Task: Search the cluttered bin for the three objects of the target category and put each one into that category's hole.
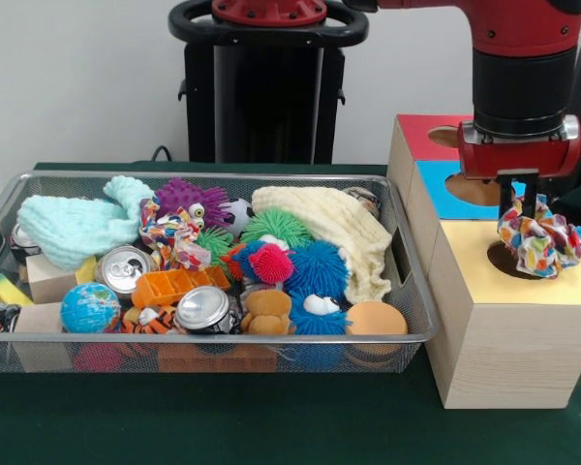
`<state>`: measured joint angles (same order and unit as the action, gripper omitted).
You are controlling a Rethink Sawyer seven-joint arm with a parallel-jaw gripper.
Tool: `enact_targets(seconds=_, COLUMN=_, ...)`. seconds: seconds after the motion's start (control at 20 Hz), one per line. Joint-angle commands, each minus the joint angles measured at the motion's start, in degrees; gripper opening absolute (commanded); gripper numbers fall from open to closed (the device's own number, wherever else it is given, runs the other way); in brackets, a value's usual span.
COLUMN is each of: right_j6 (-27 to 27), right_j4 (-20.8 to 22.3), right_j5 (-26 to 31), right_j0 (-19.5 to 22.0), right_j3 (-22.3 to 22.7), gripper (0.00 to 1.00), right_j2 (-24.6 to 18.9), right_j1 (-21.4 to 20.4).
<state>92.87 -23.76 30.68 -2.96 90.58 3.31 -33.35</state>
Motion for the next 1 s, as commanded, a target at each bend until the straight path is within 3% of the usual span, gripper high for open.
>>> enact_targets(seconds=0.05, right_j6=11.81, right_j4=1.09, right_j5=5.42, right_j0=0.75, right_j3=-1.18, gripper=0.00, right_j2=-0.25, right_j1=3.43)
enact_targets(seconds=0.4, right_j6=10.74, right_j4=1.28, right_j5=4.06, right_j0=1.34, right_j3=-4.83, gripper=0.00, right_j2=-0.33, right_j1=5.88)
enact_targets(seconds=1.0, right_j6=11.55, right_j4=1.26, right_j5=3.92, right_j0=0.37, right_j3=-5.87, gripper=0.00, right_j2=1.19, right_j1=5.89)
